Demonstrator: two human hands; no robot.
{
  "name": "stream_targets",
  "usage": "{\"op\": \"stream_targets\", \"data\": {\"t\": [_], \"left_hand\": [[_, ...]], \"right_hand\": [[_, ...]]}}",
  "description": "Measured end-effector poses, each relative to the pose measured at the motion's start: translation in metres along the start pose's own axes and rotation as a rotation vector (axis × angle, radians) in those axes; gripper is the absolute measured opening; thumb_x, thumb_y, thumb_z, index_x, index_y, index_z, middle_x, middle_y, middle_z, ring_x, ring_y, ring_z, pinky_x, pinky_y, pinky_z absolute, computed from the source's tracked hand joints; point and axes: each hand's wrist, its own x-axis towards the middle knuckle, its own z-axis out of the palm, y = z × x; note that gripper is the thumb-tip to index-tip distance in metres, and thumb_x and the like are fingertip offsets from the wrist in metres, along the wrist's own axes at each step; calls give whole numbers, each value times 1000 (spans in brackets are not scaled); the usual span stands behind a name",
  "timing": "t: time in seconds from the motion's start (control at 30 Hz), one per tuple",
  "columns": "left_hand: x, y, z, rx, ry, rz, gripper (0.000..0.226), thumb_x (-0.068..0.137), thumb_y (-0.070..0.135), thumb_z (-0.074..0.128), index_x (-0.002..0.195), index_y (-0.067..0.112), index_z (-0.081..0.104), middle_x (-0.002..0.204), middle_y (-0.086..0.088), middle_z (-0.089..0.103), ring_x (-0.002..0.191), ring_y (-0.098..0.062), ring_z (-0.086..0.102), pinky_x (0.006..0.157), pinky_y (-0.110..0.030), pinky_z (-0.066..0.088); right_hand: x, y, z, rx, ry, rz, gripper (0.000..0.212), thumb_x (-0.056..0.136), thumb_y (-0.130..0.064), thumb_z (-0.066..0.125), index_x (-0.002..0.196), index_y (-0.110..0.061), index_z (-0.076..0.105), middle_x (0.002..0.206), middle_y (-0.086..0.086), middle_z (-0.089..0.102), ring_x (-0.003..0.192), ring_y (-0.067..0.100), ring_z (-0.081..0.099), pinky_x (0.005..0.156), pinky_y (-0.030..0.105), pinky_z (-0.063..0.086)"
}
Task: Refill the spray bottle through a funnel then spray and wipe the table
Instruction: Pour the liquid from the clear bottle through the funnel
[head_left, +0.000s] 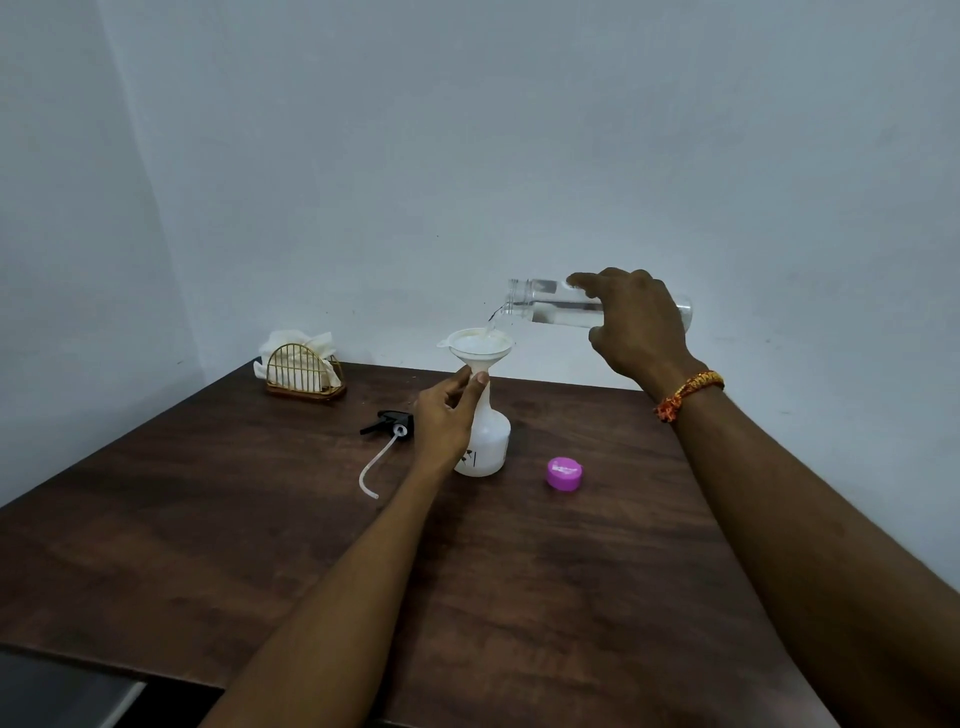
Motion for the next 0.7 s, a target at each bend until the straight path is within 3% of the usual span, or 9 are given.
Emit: {"op": "stream_targets", "data": {"t": [0.1, 0.2, 0.33, 0.47, 0.63, 0.7], "left_hand": [[0, 0, 0, 0, -6, -3, 40, 101, 37, 70, 131, 11, 72, 143, -4, 65, 112, 13, 63, 84, -5, 45], [0, -1, 0, 7, -5, 9, 39, 101, 35, 69, 132, 11, 72, 142, -4, 66, 100, 28, 57, 80, 0, 45], [1, -2, 0, -2, 5, 12, 41, 100, 38, 70, 133, 12, 72, 144, -5, 65, 121, 5, 57, 85, -4, 44], [0, -1, 0, -12, 7, 11, 42, 100, 37, 70, 134, 11, 70, 143, -4, 65, 114, 6, 59, 84, -5, 44], [0, 0, 0, 0, 8, 12, 40, 101, 36, 70, 131, 10, 72, 145, -6, 64, 120, 3, 56, 80, 2, 42], [0, -1, 1, 8, 5, 8, 40, 101, 35, 70, 131, 9, 72, 145, -7, 64, 116, 9, 57, 78, 2, 43]], "right_hand": [[-1, 0, 1, 2, 4, -6, 71, 81, 5, 69, 145, -25, 64, 122, 7, 75, 109, 39, 63, 100, 50, 50], [-1, -2, 2, -7, 1, -12, 70, 81, 5, 69, 145, -25, 64, 121, 7, 74, 108, 39, 63, 99, 49, 50], [0, -1, 2, -15, 2, -12, 70, 83, 5, 69, 146, -25, 63, 123, 7, 74, 110, 38, 62, 100, 48, 50], [0, -1, 1, -16, 6, -7, 70, 84, 5, 69, 146, -25, 63, 123, 6, 74, 111, 38, 62, 101, 47, 49], [1, 0, 1, -19, 3, -12, 70, 83, 5, 68, 146, -25, 63, 121, 7, 74, 109, 38, 62, 100, 47, 48], [1, 0, 0, -18, 3, -12, 70, 83, 5, 69, 146, -25, 64, 123, 7, 74, 110, 39, 62, 101, 48, 48]]}}
